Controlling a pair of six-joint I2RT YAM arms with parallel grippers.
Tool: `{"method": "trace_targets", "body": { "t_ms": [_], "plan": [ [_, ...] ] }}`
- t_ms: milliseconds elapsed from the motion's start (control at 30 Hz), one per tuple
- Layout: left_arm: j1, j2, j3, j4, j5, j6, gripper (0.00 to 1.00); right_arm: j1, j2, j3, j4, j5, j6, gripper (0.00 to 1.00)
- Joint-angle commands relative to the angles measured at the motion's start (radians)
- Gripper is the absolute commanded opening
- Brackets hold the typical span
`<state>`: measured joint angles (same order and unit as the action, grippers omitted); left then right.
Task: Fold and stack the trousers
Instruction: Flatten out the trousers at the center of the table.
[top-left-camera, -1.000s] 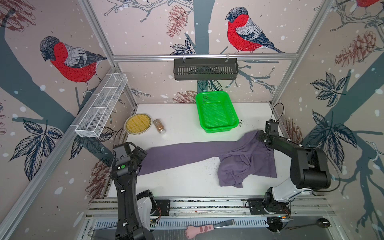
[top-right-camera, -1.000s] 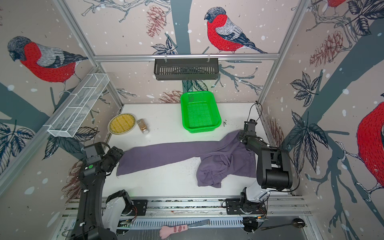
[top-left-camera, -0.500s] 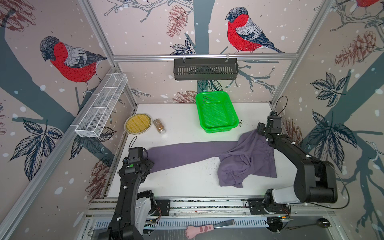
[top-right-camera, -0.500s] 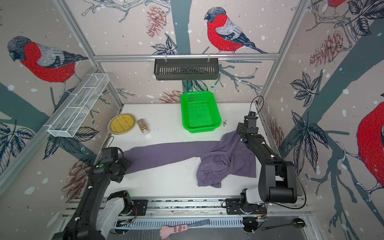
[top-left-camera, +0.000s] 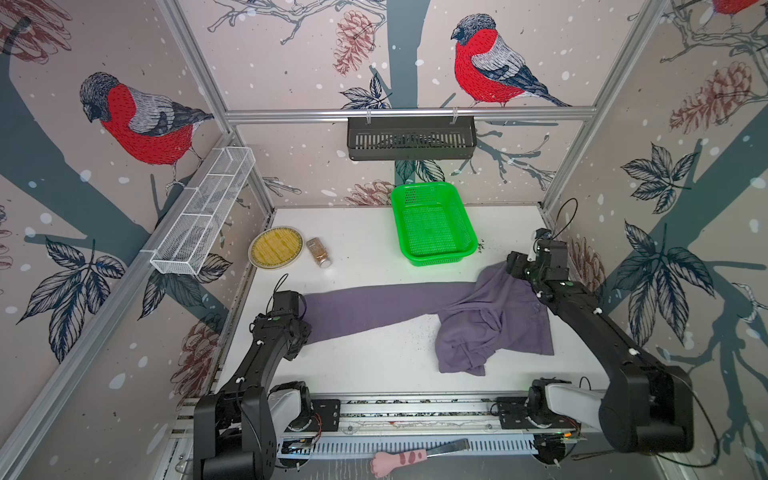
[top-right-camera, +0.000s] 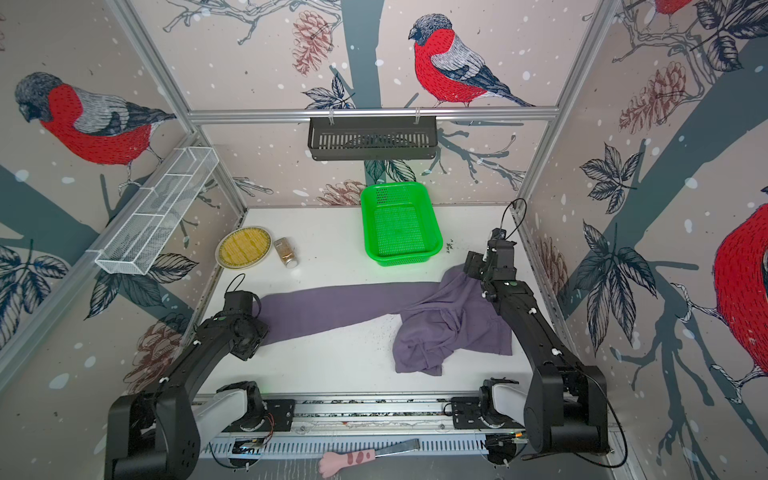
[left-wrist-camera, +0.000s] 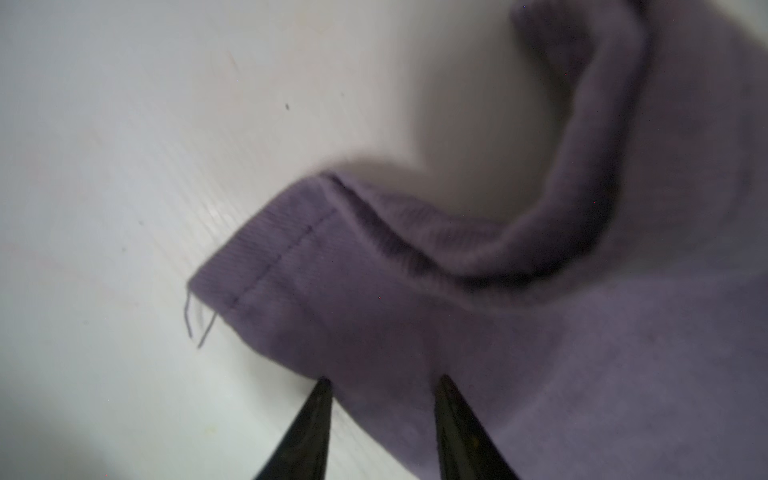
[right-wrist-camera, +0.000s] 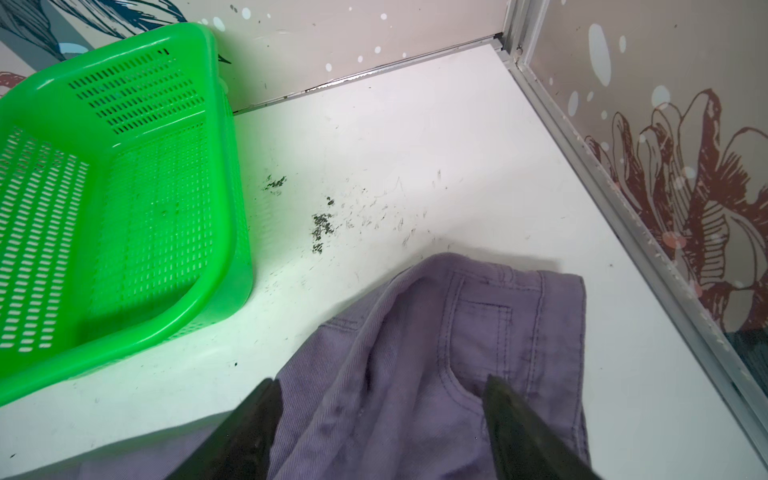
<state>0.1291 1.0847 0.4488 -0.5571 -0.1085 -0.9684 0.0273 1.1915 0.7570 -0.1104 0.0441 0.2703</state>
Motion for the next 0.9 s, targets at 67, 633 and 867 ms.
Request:
{"method": "trace_targets", "body": {
  "t_ms": [67, 633, 867],
  "plan": [
    [0.002, 0.047, -0.019, 0.06, 0.016, 0.0, 0.18, 0.002, -0.043, -0.046, -0.042, -0.044, 0.021, 0.83],
    [0.002, -0.258, 0.285, -0.362, -0.065, 0.014, 0.0, -0.03, -0.086, -0.162, 0.005, -0.003, 0.061, 0.85],
    [0.002, -0.274, 0.534, -0.492, -0.127, 0.01, 0.0, -0.036, -0.052, -0.16, 0.043, -0.001, 0.071, 0.85]
  ]
}}
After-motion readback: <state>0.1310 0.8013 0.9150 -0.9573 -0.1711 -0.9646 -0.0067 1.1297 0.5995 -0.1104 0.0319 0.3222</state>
